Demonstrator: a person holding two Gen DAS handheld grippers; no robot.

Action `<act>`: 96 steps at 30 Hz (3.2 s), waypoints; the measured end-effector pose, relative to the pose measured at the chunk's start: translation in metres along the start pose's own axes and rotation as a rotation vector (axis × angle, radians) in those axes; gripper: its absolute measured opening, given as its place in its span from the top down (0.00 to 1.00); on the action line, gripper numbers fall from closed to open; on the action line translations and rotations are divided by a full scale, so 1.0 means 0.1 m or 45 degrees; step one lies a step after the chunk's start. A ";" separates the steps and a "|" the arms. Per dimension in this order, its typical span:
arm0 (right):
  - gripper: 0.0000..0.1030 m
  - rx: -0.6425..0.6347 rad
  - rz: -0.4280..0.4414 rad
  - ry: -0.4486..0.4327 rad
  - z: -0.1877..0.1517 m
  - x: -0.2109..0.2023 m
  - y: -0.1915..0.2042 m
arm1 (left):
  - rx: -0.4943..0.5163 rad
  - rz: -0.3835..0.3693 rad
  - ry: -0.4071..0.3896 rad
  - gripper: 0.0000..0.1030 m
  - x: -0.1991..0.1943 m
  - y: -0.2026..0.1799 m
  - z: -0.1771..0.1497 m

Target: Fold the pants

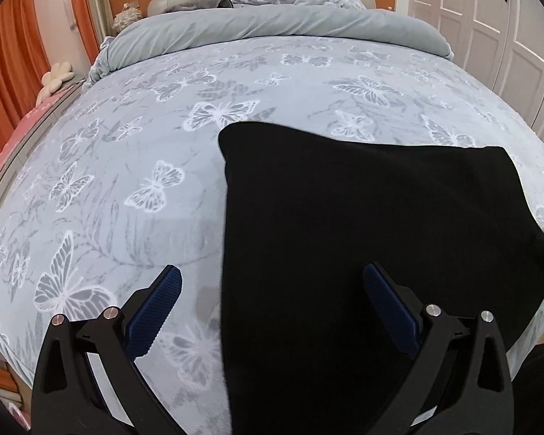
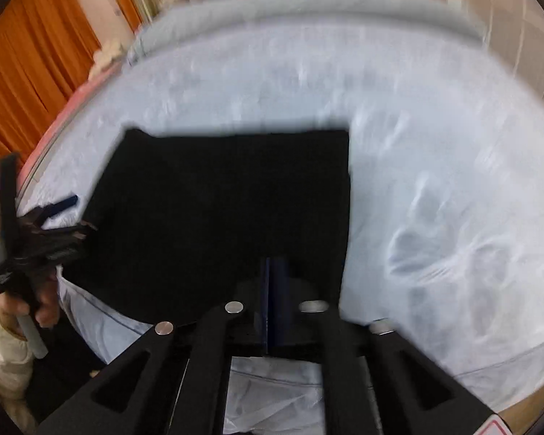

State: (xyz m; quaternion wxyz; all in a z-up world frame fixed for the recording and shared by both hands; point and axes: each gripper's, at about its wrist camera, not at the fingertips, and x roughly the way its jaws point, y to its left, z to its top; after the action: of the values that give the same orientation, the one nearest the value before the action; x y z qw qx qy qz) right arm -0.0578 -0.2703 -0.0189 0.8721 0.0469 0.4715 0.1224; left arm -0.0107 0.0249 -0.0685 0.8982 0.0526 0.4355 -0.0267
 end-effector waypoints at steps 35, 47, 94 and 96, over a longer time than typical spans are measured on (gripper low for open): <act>0.66 0.529 0.365 0.162 -0.25 0.55 -0.56 | -0.289 -0.625 0.359 0.44 0.24 0.42 -0.31; 0.71 0.419 0.450 -0.086 0.17 -0.30 -0.23 | -0.264 -0.730 0.107 0.78 -0.76 0.45 0.21; 0.68 0.282 0.336 -0.209 2.84 2.25 -0.90 | -0.146 -0.339 -0.128 0.74 1.84 0.83 2.56; 0.56 0.243 0.281 -0.202 2.67 2.37 -0.89 | -0.152 -0.304 -0.110 0.59 1.98 0.84 2.39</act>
State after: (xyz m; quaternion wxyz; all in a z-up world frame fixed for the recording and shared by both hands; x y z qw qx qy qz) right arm 0.3040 -0.2864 -0.0818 0.8794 0.1906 0.4027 0.1680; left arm 0.3061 0.0798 -0.0714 0.9081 -0.0542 0.4005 -0.1096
